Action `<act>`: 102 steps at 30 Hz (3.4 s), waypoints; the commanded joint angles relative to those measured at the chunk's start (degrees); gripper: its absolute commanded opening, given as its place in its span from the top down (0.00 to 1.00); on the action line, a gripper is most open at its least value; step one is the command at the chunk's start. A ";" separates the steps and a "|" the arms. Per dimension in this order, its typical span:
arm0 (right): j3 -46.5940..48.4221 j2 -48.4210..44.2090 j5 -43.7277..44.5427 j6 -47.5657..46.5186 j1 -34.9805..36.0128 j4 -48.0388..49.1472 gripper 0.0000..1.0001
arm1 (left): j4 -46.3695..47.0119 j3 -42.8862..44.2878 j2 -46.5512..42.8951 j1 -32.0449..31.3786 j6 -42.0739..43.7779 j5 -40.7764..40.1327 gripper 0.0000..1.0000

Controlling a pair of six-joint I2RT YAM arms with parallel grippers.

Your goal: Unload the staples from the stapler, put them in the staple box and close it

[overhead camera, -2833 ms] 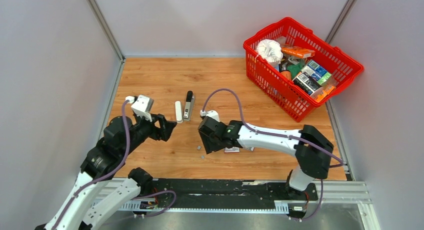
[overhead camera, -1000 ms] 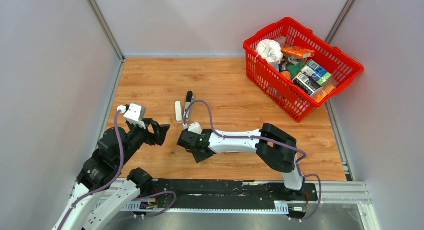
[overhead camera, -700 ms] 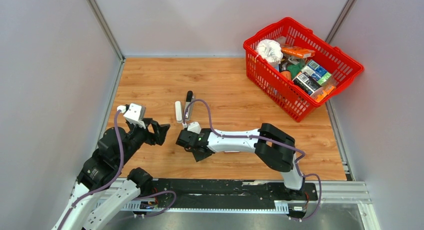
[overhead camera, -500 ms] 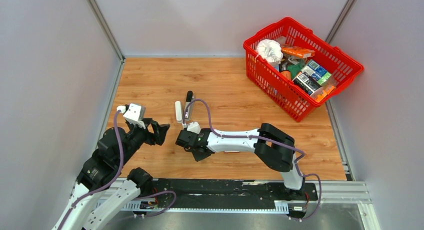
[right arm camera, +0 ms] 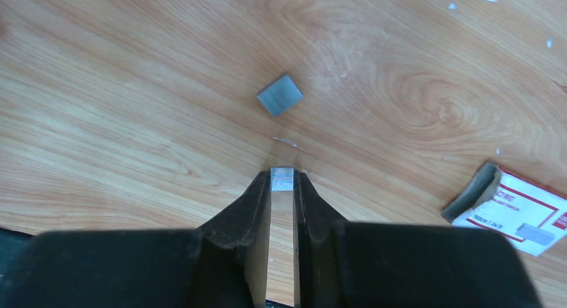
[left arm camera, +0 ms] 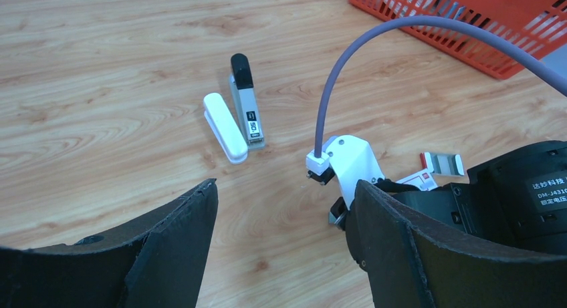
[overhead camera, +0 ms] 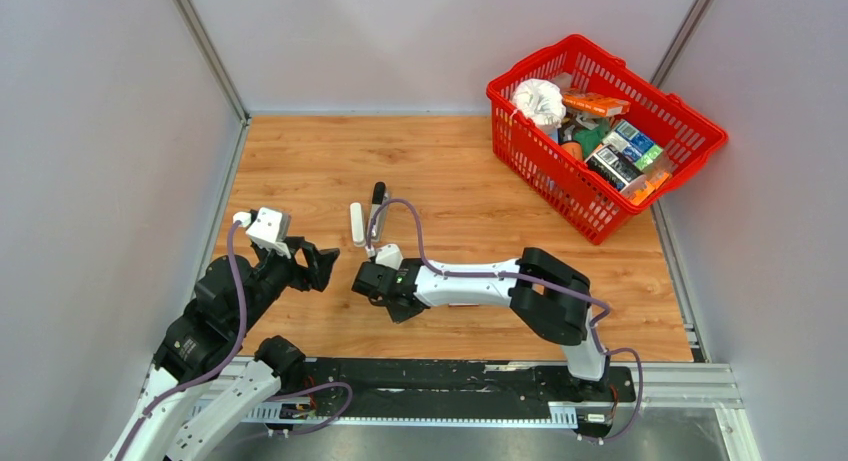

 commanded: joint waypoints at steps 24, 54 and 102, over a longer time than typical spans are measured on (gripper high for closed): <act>-23.48 -28.84 10.14 10.71 -15.05 -6.76 0.86 | 0.57 -0.13 -0.05 -0.17 1.51 0.93 0.18; -31.57 -31.04 12.34 26.00 -23.31 -2.82 0.87 | 0.66 -0.48 -0.93 -0.17 1.52 3.04 0.18; -21.73 -30.78 14.27 17.66 -19.02 -3.95 0.67 | 0.49 -0.40 0.12 -0.26 1.60 3.04 0.18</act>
